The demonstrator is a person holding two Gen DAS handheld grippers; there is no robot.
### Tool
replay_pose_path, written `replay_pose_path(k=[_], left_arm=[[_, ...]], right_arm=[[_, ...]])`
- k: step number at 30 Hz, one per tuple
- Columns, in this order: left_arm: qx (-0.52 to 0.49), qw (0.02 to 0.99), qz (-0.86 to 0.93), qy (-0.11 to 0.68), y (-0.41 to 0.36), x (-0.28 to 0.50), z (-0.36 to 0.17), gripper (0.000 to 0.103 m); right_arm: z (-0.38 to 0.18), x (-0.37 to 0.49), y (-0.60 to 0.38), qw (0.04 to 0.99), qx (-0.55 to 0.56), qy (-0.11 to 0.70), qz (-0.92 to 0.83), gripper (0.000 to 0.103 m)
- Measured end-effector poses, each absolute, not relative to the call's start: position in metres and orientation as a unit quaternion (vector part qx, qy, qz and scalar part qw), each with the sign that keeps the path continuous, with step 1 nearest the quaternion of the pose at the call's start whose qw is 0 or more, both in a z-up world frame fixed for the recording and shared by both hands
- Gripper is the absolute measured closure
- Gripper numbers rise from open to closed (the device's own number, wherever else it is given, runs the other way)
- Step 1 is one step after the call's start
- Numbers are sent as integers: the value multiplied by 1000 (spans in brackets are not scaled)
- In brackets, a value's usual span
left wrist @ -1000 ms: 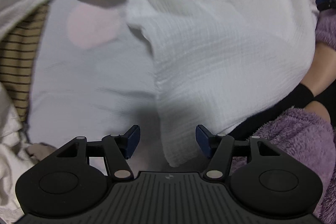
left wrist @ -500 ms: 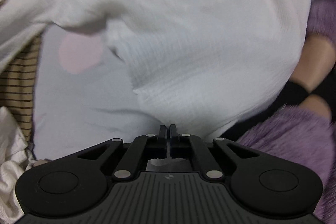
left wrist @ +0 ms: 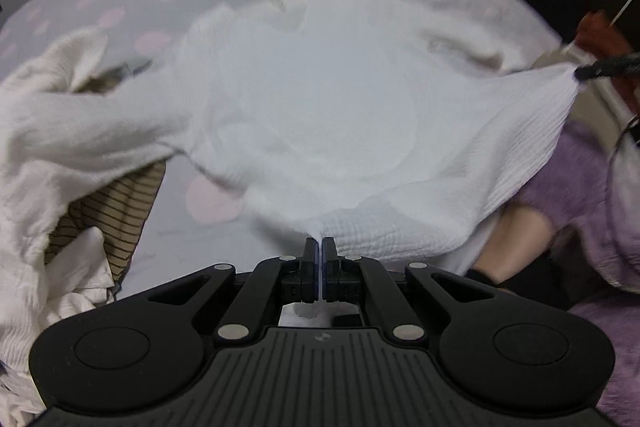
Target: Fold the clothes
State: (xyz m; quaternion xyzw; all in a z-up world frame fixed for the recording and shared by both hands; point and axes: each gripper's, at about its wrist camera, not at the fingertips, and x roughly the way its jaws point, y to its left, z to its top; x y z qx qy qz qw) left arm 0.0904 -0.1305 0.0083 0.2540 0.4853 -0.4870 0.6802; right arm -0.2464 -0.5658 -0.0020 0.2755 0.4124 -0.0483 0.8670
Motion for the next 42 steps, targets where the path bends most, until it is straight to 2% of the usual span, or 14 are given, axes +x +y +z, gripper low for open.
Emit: replay_pose_path(k=[4,8,15,19,21,23,25,26,33,36,39,42], left_arm=[[236,681,-489,491,-112,76,25,103],[245,668,-480,512,-94,57,21,103],[271,647,-441,561,-89,50,-30,103],[249,650,-440,567,-87,58,-36,103],[248,657,-437,562,-87,59,-33,97],[256,665,-431,554,-89,60,-28,82],[258,671,-428,548,-88,64,-22,77],[253,675,-427,545,-89,67,-19,75],[218,722,-395,525,-101,101,1,71],[211,734,-380,522,-113,112,5,65],[210,736,-373,523,-126,117,4,65],[218,732,-374,526,-142,116,0,65]], right_arm=[[15,-266,-562,870,263,412,-59,94],[18,-287,-558,863,249,435,-65,96],[-26,-298,-548,836,264,476,-63,96],[-48,-298,-543,825,258,498,-67,96],[-51,-301,-546,824,269,494,-66,92],[-48,-304,-552,827,278,484,-69,88],[-42,-308,-559,832,284,471,-75,76],[-39,-309,-565,834,286,464,-85,72],[-33,-311,-635,835,319,408,-188,71],[-49,-312,-678,814,371,378,-237,69],[-76,-305,-711,786,436,357,-256,68],[-99,-290,-727,771,447,361,-275,68]])
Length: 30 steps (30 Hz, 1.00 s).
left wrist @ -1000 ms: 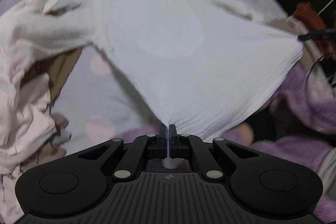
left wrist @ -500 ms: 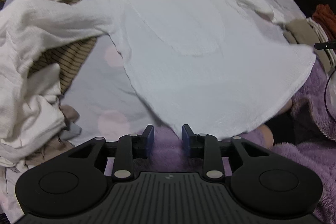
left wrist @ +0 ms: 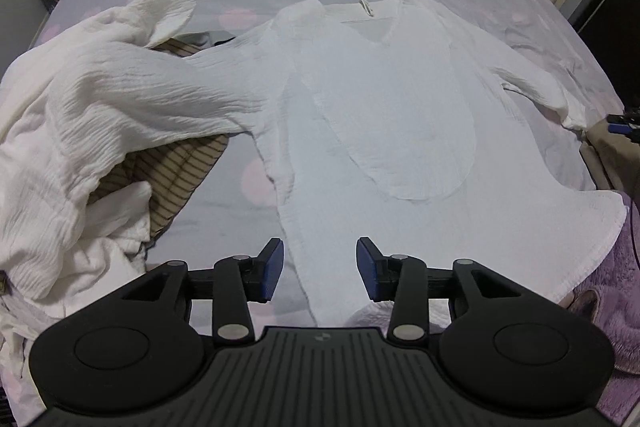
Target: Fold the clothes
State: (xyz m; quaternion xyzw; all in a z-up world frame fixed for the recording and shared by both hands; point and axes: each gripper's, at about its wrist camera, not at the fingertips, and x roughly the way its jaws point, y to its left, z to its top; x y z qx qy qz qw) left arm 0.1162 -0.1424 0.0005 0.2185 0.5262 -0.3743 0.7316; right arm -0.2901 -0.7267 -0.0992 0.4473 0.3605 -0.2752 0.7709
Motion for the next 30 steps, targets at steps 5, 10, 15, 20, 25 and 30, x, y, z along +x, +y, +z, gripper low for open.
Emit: replay_pose_path(k=[5,10,15,20,25,30], left_arm=[[237,721,-379,529,-167,113,-7,65],[249,713,-382,533,-188,111,-12,65],[261,708,-386,531,-205,109,-14,65],[265,706,-393,526,-219,108,-16,65],[268,702,-401,524,-227,102,-18,65],[279,703,-397,521,-223,97,-15,65]], right_arm=[[-137,-269,-755,747,464,373,-297,68],[-161,-262,-762,741,451,398,-297,101],[-140,-275,-763,764,414,389,-306,101],[-106,-295,-772,782,391,372,-311,101],[-101,-305,-782,782,385,379,-311,101],[-124,-301,-786,762,405,407,-298,77]])
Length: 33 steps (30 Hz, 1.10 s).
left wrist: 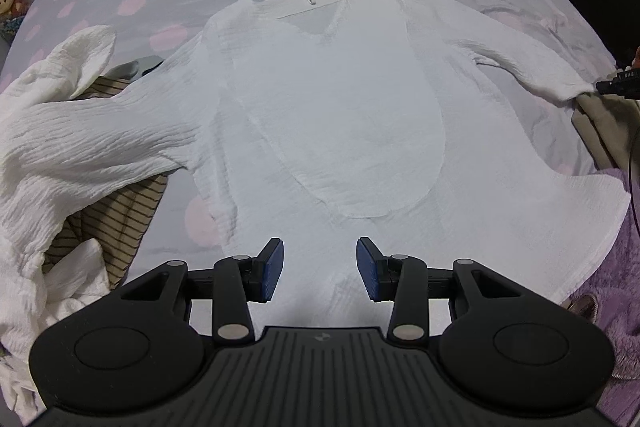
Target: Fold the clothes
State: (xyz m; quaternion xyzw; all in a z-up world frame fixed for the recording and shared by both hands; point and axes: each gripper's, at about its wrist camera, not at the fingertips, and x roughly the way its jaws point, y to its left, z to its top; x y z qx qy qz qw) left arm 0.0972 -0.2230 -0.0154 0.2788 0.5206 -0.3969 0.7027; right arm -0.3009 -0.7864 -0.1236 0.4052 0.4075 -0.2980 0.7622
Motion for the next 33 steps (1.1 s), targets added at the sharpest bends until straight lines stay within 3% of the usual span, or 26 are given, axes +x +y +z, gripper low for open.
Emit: replay_pose_path(k=[2,8,21,22,24,33], left_arm=[[278,708,-388,521,-220,100,-13,65],[251,735,-353,521,-213,118,-11,64],[187,759,-302,547,-206,152,-30,63],[185,758,-300,548,-205,153,-32,63],[177,759,-298,551,-204,155,-35,63],[155,764,-299,551,-191,166,-39,64]], right_arm=[[-125,-305,-792,762,420,381,-311,62],[-135,-303,-824,751,443,340,-352,62],[-188,-262,-847,741,404,378,-382,66],[-188,-259,-845,743,395,381,-383,67],[-185,-254,-844,745,385,383,-387,98],[-123,-248,-866,756,349,345,-434,99]])
